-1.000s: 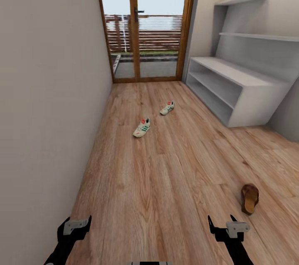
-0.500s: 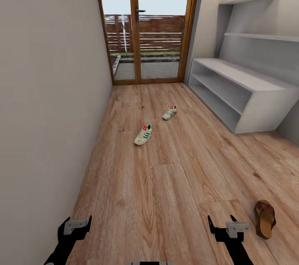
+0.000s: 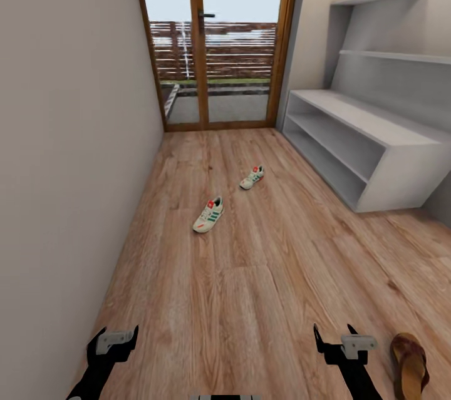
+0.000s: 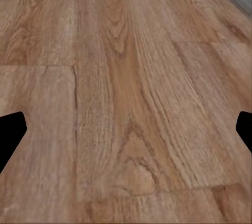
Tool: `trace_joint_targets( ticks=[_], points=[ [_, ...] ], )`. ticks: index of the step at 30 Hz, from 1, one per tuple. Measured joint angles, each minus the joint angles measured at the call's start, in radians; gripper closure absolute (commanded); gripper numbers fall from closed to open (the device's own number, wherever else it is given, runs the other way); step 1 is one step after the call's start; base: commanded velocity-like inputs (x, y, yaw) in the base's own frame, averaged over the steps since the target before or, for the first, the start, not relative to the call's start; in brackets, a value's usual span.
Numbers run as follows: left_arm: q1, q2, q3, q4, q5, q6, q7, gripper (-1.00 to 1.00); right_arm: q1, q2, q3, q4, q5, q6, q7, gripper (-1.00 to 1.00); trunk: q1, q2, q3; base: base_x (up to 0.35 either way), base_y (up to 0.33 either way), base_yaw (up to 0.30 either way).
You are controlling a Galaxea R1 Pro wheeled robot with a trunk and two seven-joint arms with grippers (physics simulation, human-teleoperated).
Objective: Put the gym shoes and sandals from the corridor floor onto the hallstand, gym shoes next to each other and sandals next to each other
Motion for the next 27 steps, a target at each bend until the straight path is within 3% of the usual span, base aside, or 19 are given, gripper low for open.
trace_joint_targets(
  ticks=[15, 27],
  points=[
    [0.0, 0.001, 0.0, 0.001, 0.001, 0.0, 0.001, -1.0, 0.0, 0.0, 0.0, 0.0, 0.0, 0.0, 0.0, -1.0, 0.0, 0.0, 0.0, 0.305, -0.194, 0.0],
    [0.0, 0.001, 0.0, 0.001, 0.001, 0.0, 0.001, -1.0, 0.0, 0.0, 0.0, 0.0, 0.0, 0.0, 0.0, -1.0, 0.0, 0.0, 0.0, 0.317, 0.059, 0.0]
  ],
)
